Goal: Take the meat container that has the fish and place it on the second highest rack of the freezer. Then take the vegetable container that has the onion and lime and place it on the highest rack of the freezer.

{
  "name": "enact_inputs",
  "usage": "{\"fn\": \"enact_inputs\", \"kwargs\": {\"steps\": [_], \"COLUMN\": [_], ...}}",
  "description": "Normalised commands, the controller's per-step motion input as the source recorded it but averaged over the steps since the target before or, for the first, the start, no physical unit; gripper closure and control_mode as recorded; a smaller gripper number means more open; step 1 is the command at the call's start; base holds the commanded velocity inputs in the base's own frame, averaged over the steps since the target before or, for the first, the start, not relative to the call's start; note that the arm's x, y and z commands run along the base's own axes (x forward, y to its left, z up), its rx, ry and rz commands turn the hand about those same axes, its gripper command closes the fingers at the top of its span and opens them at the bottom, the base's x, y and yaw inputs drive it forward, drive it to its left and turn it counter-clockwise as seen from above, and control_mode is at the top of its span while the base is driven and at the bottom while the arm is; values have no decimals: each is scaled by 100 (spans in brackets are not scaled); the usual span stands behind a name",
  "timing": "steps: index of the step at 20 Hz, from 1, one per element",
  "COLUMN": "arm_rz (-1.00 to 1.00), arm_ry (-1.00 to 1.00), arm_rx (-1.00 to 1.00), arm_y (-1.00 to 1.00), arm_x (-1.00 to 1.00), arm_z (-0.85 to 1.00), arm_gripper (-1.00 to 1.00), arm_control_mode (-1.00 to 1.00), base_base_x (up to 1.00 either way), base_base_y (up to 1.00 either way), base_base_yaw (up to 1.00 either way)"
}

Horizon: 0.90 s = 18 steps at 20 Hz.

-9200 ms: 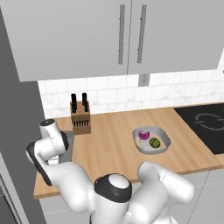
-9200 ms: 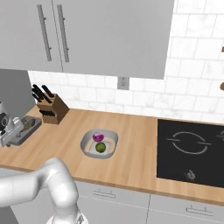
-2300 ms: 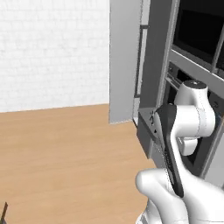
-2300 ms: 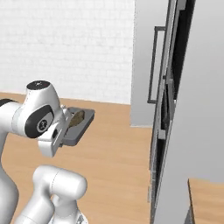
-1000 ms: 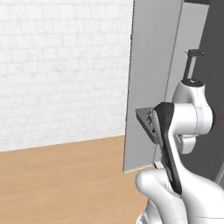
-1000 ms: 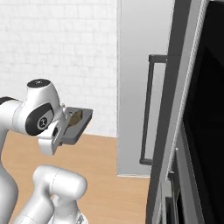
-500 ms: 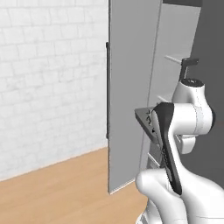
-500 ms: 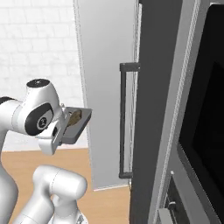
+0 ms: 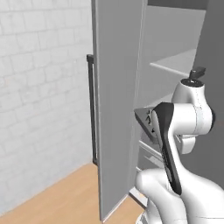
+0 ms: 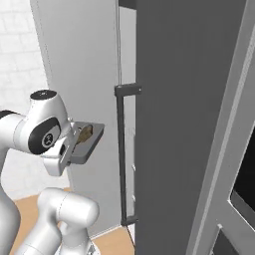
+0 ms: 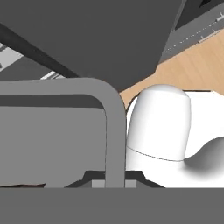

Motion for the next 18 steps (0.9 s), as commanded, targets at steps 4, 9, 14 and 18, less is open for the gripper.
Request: {"fn": "enact_inputs", "kwargs": {"steps": [4,9,14,18], "arm_rz": [0,0,0,0], "arm_ry": [0,0,0,0], "arm_rx": [0,0,0,0], "arm_y": [0,0,0,0], "arm_x": [0,0,0,0], "arm_z": [0,0,0,0], "arm_gripper": [100,100,100,100], "arm_control_mode": [100,100,100,100], "base_base_x": [54,41,36,36], "base_base_y": [34,44,37,41], "base_base_yaw": [-49,-47,-47,-46]}}
